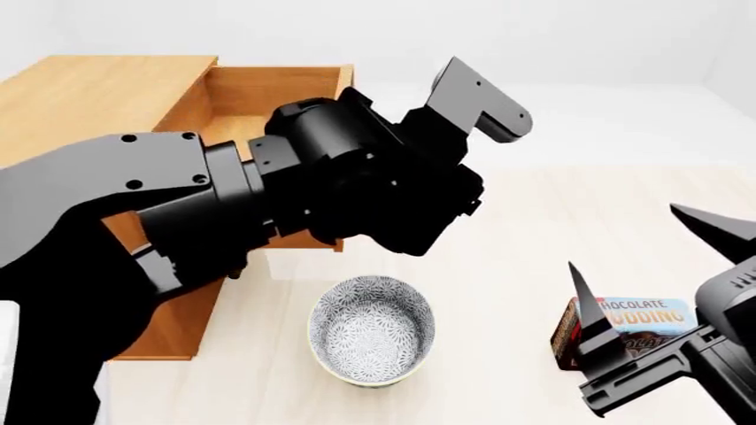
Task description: Put the butter at the back in the top drawer of the cabinet and close it.
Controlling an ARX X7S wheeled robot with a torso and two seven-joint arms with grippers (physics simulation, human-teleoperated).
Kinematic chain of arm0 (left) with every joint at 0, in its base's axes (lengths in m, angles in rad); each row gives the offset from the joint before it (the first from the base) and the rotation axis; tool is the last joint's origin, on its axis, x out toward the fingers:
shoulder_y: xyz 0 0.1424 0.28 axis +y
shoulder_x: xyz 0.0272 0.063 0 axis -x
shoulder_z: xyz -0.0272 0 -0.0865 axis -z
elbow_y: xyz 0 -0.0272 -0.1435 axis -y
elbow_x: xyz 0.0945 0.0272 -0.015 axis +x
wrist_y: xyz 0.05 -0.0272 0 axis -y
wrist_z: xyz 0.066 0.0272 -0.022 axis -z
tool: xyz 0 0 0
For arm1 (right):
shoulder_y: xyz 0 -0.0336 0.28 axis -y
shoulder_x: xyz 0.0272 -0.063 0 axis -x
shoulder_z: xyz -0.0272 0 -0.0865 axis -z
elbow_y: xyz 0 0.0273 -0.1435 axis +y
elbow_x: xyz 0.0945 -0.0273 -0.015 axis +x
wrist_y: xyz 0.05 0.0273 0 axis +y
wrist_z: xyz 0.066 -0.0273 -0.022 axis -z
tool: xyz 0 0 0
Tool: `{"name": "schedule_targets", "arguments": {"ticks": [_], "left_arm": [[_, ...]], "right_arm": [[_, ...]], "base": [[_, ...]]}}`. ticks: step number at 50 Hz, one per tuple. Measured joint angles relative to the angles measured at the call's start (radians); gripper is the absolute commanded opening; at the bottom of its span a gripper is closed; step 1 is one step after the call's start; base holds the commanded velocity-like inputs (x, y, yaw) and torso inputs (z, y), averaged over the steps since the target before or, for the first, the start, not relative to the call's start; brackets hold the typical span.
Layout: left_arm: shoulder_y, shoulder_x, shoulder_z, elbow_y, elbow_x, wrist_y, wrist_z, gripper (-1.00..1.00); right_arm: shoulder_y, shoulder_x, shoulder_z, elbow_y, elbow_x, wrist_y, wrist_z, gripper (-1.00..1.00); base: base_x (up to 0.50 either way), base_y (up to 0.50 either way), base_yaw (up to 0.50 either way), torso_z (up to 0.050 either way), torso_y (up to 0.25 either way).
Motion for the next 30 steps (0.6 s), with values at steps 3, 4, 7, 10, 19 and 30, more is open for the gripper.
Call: {"name": "schedule_targets", "arguments": {"ticks": [3, 4, 7, 10, 19, 30], "left_arm": [[0.009, 0.000, 0.000, -0.006, 0.006, -0.006, 0.004, 1.00], [0.012, 0.000, 0.000, -0.008, 0.008, -0.008, 0.005, 1.00], [0.020, 0.000, 0.000, -0.014, 0.011, -0.017, 0.006, 1.00], [0.028, 0.000, 0.000, -0.022, 0.013, -0.028, 0.005, 1.00], [0.051, 0.000, -0.002, -0.050, 0.022, -0.068, 0.004, 1.00], [0.059, 0.000, -0.006, -0.080, 0.050, -0.123, -0.010, 1.00]], "right_arm": [[-0.005, 0.000, 0.000, 0.000, -0.004, -0.002, 0.001, 1.00], [-0.007, 0.000, -0.001, 0.000, -0.005, -0.003, 0.002, 1.00], [-0.013, 0.000, -0.002, 0.000, -0.010, -0.006, 0.003, 1.00], [-0.019, 0.000, -0.003, 0.000, -0.014, -0.009, 0.005, 1.00], [-0.033, 0.000, -0.003, 0.000, -0.022, -0.014, 0.009, 1.00], [-0.042, -0.001, 0.004, 0.001, -0.023, -0.014, 0.012, 1.00]], "base": [[0.00, 0.00, 0.00, 0.000, 0.000], [0.00, 0.00, 0.00, 0.000, 0.000], [0.00, 0.00, 0.00, 0.000, 0.000], [0.00, 0.00, 0.00, 0.000, 0.000], [0.00, 0.00, 0.00, 0.000, 0.000], [0.00, 0.00, 0.00, 0.000, 0.000]]}}
